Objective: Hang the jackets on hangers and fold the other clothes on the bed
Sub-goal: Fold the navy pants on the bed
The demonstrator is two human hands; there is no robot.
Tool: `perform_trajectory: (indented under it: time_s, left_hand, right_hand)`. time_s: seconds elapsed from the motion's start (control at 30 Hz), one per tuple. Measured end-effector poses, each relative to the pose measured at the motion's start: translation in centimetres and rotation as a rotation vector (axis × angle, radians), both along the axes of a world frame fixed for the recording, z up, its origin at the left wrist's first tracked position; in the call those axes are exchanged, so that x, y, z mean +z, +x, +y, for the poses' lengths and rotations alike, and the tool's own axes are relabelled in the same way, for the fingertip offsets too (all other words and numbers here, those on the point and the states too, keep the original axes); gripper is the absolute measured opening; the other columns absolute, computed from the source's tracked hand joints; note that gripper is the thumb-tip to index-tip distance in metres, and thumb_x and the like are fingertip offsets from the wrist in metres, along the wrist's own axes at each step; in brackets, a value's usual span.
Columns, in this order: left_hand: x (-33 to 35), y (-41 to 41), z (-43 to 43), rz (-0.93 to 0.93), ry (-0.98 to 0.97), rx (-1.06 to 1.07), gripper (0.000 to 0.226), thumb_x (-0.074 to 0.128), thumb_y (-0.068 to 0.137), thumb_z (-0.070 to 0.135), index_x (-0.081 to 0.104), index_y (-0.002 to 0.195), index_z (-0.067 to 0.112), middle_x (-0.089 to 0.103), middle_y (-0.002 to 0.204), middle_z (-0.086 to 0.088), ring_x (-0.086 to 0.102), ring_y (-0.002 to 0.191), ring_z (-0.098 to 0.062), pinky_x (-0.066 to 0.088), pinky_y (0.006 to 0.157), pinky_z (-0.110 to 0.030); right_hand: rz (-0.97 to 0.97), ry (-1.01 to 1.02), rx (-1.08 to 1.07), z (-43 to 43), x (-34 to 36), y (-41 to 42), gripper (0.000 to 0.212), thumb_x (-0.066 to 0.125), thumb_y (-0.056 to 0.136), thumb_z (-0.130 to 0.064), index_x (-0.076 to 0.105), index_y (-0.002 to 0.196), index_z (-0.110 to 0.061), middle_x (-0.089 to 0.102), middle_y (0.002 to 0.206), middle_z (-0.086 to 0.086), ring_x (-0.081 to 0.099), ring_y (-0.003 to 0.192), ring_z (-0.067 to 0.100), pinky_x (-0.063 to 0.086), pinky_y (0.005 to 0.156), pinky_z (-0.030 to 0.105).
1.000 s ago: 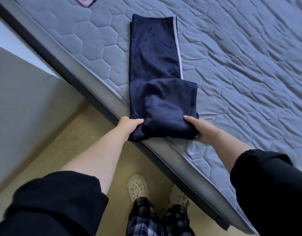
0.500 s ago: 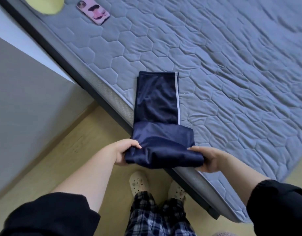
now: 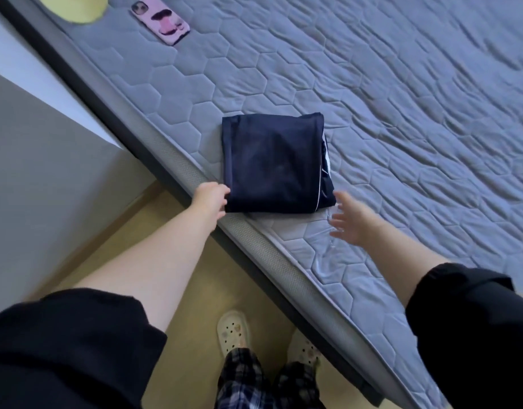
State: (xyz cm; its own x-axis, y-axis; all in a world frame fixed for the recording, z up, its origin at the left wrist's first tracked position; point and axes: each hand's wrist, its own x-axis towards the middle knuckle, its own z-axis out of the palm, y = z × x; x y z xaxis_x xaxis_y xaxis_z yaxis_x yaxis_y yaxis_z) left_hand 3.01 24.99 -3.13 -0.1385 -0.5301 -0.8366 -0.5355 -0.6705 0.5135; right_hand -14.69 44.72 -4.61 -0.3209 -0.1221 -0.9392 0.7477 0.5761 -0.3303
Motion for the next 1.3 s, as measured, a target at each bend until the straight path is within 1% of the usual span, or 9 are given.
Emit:
perform_trajectory:
  time_s: [0.13,0.23,0.33,0.43,0.53,0.73,0.97,1.13,1.3]
  left_hand:
    - [-3.6,0.9,1.7,-0.023,0.034,-0.038,0.079,0.064,0.089,0.031,0.017,0.151,0.017,0.031,0.151,-0.003,0.035,0.134,-0.025,0.032,0.107,-0.045]
    - [-5.3,0.1,2.4,0.056,0.154,0.059,0.086,0.069,0.086,0.036,0.016,0.149,0.013,0.028,0.152,-0.005,0.033,0.137,-0.026,0.037,0.105,-0.048]
    - [-6.9,-0.5,1.9,0.025,0.095,0.093,0.071,0.074,0.081,0.033,0.036,0.135,0.008,0.047,0.136,-0.008,0.052,0.117,-0.027,0.049,0.09,-0.041]
    - [-8.1,-0.9,1.8,-0.023,0.034,0.168,0.059,0.079,0.076,0.022,0.046,0.122,0.005,0.054,0.123,-0.011,0.058,0.092,-0.024,0.056,0.076,-0.035]
    - [-8.0,-1.6,3.2,-0.046,0.03,0.22,0.049,0.079,0.075,0.01,0.051,0.114,0.002,0.059,0.115,-0.014,0.06,0.074,-0.02,0.054,0.058,-0.03]
    - [-4.4,-0.6,5.4,0.095,0.578,0.06,0.004,0.061,0.086,0.008,0.057,0.085,0.007,0.064,0.052,-0.003,0.059,0.04,-0.012,0.04,0.036,-0.014]
    - [0.6,1.2,6.8,0.157,0.738,-0.032,0.008,0.059,0.087,0.017,0.057,0.084,0.01,0.061,0.056,-0.004,0.059,0.051,-0.014,0.046,0.051,-0.021]
    - [6.1,1.6,9.1,0.232,0.758,0.021,0.017,0.058,0.088,0.023,0.059,0.092,0.006,0.063,0.065,-0.008,0.063,0.056,-0.019,0.053,0.056,-0.026]
    - [12.4,4.5,12.3,-0.107,0.238,-0.356,0.049,0.062,0.09,0.034,0.048,0.128,0.006,0.063,0.094,-0.01,0.063,0.073,-0.021,0.048,0.07,-0.03]
  right_hand:
    - [-0.125,-0.02,-0.076,0.4,-2.8,3.8,0.071,0.062,0.085,-0.052,0.037,0.14,-0.013,0.046,0.127,0.012,0.055,0.107,0.026,0.043,0.091,0.04]
    - [-0.221,-0.138,-0.165,-1.4,-4.1,6.1,0.076,0.062,0.086,-0.049,0.031,0.145,-0.014,0.038,0.143,0.013,0.046,0.126,0.024,0.036,0.104,0.042]
    - [-0.215,-0.212,-0.269,-4.1,-4.8,6.7,0.066,0.067,0.084,-0.045,0.039,0.139,-0.02,0.042,0.144,0.007,0.043,0.131,0.022,0.033,0.105,0.043]
    - [-0.227,-0.27,-0.426,-5.9,-5.1,6.5,0.04,0.069,0.083,-0.04,0.055,0.115,-0.019,0.057,0.131,0.003,0.057,0.11,0.02,0.04,0.094,0.037]
    - [-0.258,-0.326,-0.614,-6.9,-4.8,6.6,0.046,0.07,0.085,-0.035,0.058,0.122,-0.012,0.061,0.127,0.01,0.062,0.099,0.024,0.044,0.095,0.035]
    - [-0.289,-0.331,-0.761,-6.8,-2.7,6.1,0.056,0.072,0.082,-0.037,0.059,0.126,-0.006,0.061,0.125,0.015,0.056,0.116,0.035,0.039,0.105,0.051]
    - [0.042,-0.155,-0.578,-4.5,2.4,4.4,0.04,0.063,0.082,-0.008,0.058,0.121,-0.003,0.067,0.11,0.012,0.064,0.094,0.027,0.054,0.086,0.039]
    - [0.275,-0.117,-0.258,-4.1,8.1,3.7,0.028,0.061,0.079,-0.013,0.056,0.105,-0.006,0.063,0.099,0.012,0.064,0.086,0.027,0.055,0.08,0.04]
    - [0.5,-0.134,0.145,-3.1,16.5,4.8,0.007,0.06,0.079,-0.011,0.054,0.08,-0.014,0.056,0.076,0.005,0.055,0.066,0.015,0.041,0.051,0.023]
